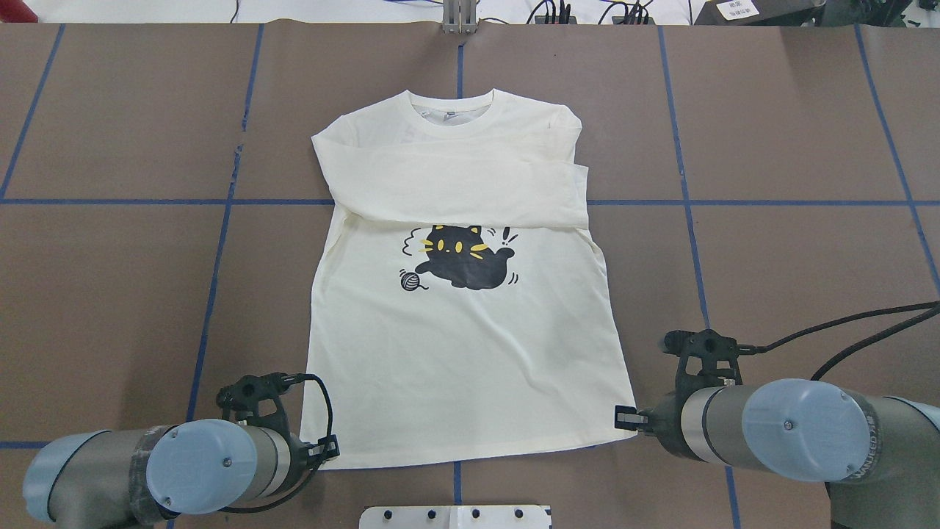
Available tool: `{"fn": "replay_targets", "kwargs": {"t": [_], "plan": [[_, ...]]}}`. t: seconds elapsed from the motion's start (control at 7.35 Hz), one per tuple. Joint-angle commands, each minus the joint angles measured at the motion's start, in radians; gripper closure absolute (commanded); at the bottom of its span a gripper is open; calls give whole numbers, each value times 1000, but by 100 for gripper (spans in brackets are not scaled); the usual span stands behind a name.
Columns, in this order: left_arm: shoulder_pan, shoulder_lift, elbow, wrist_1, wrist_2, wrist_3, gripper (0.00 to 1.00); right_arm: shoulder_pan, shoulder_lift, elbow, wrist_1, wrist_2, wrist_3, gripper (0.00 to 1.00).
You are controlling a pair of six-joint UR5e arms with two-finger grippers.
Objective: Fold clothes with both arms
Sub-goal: 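Grasp both hem corners with the left and right grippers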
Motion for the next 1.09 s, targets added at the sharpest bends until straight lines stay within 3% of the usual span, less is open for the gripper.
{"fn": "replay_targets", "kwargs": {"t": [0.0,0.41,0.68,0.95], "plan": [[0,1,-4,0,-1,-1,69,5,0,1,0,2,0,100],[-1,1,-10,2,-1,0,77,11,0,3,0,3,0,100],[-4,2,-33,18,-1,0,98,34,-2,4,0,32,0,100],[-6,5,-114,86,-2,3,100,74,-13,27,0,85,-5,100]]}}
